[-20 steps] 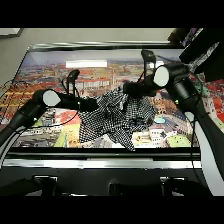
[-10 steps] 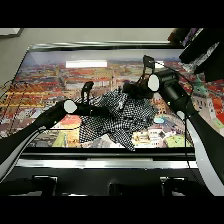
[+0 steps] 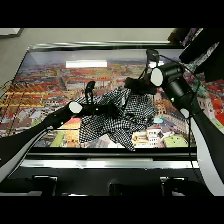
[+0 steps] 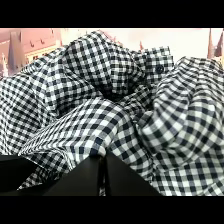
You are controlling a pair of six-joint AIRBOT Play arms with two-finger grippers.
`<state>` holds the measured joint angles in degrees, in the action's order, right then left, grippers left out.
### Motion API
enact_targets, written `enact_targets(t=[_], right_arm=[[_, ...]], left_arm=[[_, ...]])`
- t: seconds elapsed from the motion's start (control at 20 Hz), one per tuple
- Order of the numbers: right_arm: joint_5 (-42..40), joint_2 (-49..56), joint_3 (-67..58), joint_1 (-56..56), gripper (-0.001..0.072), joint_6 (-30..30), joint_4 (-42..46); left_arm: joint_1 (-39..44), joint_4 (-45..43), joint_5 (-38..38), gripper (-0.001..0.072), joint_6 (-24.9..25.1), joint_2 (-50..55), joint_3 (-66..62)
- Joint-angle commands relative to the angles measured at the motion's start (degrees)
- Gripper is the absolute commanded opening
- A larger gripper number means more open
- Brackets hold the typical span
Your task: Fold the clothes and pants, and hang the long-sleeved shirts on hangers.
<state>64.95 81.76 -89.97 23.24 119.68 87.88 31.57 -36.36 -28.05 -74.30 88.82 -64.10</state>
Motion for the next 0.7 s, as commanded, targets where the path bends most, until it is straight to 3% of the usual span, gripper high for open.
enact_targets(t=[0.0, 0.1, 0.2, 0.25, 0.3, 0.35, 0.45, 0.55, 0.65], right_arm=[[2.0, -0.3, -1.0, 0.0, 0.0029, -0.1, 0.3], [2.6, -0.3, -1.0, 0.0, 0.0029, -0.1, 0.3], [2.6, -0.3, -1.0, 0.0, 0.0029, 0.0, 0.3], [2.6, -0.3, -1.0, 0.0, 0.0029, 0.0, 0.3], [2.6, -0.3, -1.0, 0.0, 0.0029, 0.0, 0.3], [2.7, -0.3, -1.0, 0.0, 0.0029, 0.0, 0.3], [3.1, -0.7, -2.2, 0.0, 0.0029, 0.0, 1.4], [5.2, -1.0, -6.5, 0.0, 0.0029, -0.1, 5.4], [7.1, -1.0, -13.3, 0.0, 0.0029, -0.7, 8.9]], left_arm=[[0.3, 9.4, 0.9, 0.0580, 5.4, 2.2, -1.4], [0.7, 9.4, 0.9, 0.0445, 5.3, 3.8, -2.3], [1.3, 9.6, 0.9, 0.0425, 5.3, 4.7, -2.8], [1.5, 9.9, 0.9, 0.0321, 5.3, 4.8, -2.9], [1.6, 10.0, 0.9, 0.0069, 5.4, 4.8, -3.0], [1.5, 9.8, 0.6, 0.0018, 5.6, 4.7, -3.5], [-1.0, 9.7, -3.2, 0.0016, 5.6, 4.1, -6.8], [-5.3, 3.9, -11.1, 0.0015, 4.2, 2.7, -14.1], [-9.6, -7.6, -20.2, 0.0015, -4.2, 1.6, -25.0]])
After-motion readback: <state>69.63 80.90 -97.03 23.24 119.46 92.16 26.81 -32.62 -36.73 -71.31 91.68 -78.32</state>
